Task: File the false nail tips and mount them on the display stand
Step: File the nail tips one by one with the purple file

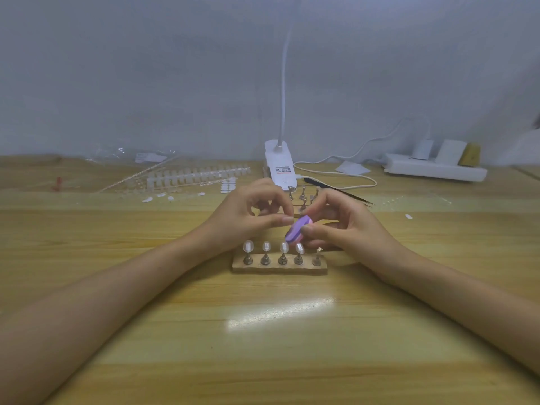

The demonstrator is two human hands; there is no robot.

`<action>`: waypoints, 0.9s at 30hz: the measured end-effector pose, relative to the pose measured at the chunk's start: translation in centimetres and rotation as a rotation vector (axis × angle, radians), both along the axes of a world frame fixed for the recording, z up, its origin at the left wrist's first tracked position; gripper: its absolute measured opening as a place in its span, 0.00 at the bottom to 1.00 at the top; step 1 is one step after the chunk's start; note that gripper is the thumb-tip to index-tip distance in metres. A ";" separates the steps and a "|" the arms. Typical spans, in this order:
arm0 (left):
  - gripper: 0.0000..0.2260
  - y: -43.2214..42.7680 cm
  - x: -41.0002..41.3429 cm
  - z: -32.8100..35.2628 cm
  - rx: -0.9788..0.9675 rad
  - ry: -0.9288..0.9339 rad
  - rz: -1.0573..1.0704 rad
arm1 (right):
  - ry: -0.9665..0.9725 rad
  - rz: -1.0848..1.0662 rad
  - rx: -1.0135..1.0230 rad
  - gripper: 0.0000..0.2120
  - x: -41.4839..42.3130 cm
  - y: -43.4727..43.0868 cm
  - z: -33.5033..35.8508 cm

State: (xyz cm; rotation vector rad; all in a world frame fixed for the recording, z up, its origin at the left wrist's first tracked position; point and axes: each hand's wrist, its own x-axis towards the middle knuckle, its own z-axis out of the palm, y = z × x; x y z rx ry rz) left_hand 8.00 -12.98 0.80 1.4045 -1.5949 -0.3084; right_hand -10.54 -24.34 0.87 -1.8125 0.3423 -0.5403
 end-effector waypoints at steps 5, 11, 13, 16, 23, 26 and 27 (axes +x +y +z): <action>0.03 0.0 0.0 0.0 0.006 0.001 0.016 | -0.071 -0.070 0.089 0.09 -0.1 -0.3 0.1; 0.03 -0.1 0.1 0.0 0.015 0.008 0.030 | -0.071 -0.048 0.079 0.09 -0.1 -0.2 0.1; 0.03 -0.1 0.1 0.1 0.009 0.011 0.017 | -0.027 -0.030 0.052 0.09 0.0 -0.2 0.1; 0.02 0.0 -0.1 0.2 0.012 0.004 -0.009 | 0.000 -0.003 0.015 0.08 0.1 -0.1 -0.1; 0.03 0.0 -0.2 0.2 0.008 0.019 -0.006 | -0.013 -0.005 0.018 0.07 0.1 -0.1 -0.1; 0.02 0.0 -0.2 0.2 0.023 0.036 -0.018 | -0.096 -0.104 0.112 0.08 0.0 -0.5 -0.1; 0.02 0.0 -0.1 0.1 0.019 0.032 -0.019 | -0.062 -0.085 0.084 0.08 0.0 -0.5 -0.1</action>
